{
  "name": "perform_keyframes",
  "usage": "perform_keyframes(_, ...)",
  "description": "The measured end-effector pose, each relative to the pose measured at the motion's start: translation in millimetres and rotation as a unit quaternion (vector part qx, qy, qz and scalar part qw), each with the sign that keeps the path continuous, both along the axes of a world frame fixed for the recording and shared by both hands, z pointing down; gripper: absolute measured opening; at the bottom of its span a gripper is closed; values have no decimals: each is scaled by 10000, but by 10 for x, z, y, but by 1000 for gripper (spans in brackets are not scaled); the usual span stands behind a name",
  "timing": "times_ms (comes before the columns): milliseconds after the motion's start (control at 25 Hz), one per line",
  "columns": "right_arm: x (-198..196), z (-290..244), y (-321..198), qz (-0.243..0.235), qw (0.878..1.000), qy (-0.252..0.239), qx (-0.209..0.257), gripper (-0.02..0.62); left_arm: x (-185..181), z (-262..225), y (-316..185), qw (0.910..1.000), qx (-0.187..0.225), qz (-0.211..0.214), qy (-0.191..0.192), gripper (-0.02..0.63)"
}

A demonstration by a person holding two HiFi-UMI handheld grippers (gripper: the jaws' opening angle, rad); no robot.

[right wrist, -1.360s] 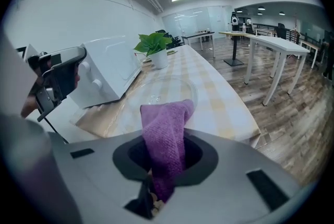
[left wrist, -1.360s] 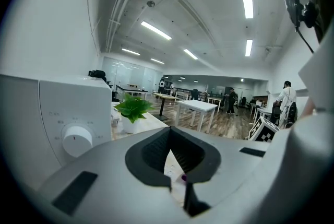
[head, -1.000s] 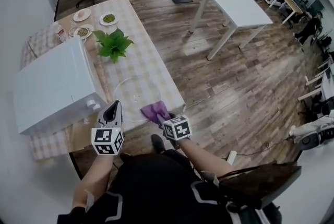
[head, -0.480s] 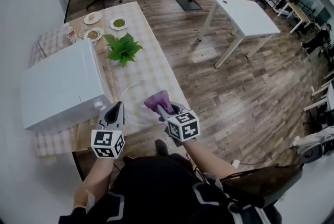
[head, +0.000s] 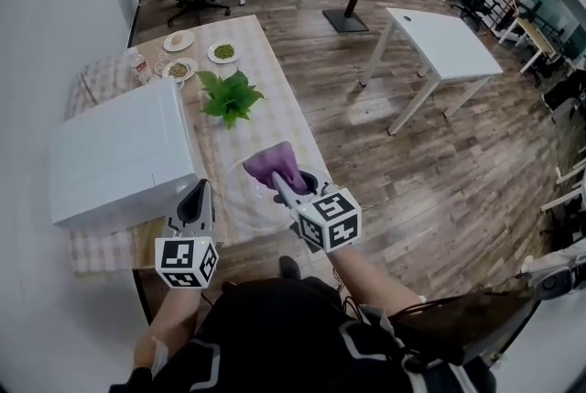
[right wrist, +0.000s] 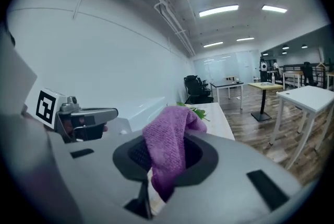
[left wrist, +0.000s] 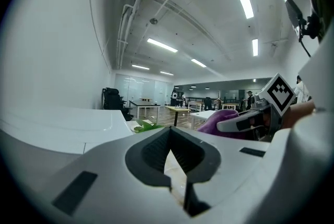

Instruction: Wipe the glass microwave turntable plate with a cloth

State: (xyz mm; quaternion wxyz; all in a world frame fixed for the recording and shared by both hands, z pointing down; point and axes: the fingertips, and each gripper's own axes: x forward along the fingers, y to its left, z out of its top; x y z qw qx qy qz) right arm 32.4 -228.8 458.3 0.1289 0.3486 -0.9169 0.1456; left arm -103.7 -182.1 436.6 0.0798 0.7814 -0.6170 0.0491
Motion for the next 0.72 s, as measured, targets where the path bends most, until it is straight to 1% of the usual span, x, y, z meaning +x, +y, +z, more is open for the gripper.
perform_keyframes(120, -71, -167, -12, -141, 9997, -65, 191, 71, -42, -95, 12, 10000, 61, -58, -40, 6)
perform_keyframes(360, -207, -367, 0, -293, 9983, -139, 476, 69, -140, -251, 44, 9997, 192, -170, 35, 6)
perform_keyframes(440, -219, -411, -10, -239, 9977, -117, 616, 69, -133, -344, 74, 9992, 374, -143, -4, 6)
perform_keyframes(520, -189, -456, -57, -42, 9968, -94, 796, 69, -128, -417, 96, 9984, 528, -154, -94, 6)
perform_keyframes(600, -186, -477, -81, 3, 9962, -89, 869, 69, -152, -435, 99, 9983, 534, -230, -107, 6)
perform_keyframes(720, -214, -495, -84, -55, 9961, -126, 872, 67, -220, -434, 87, 9982, 471, -359, -22, 6)
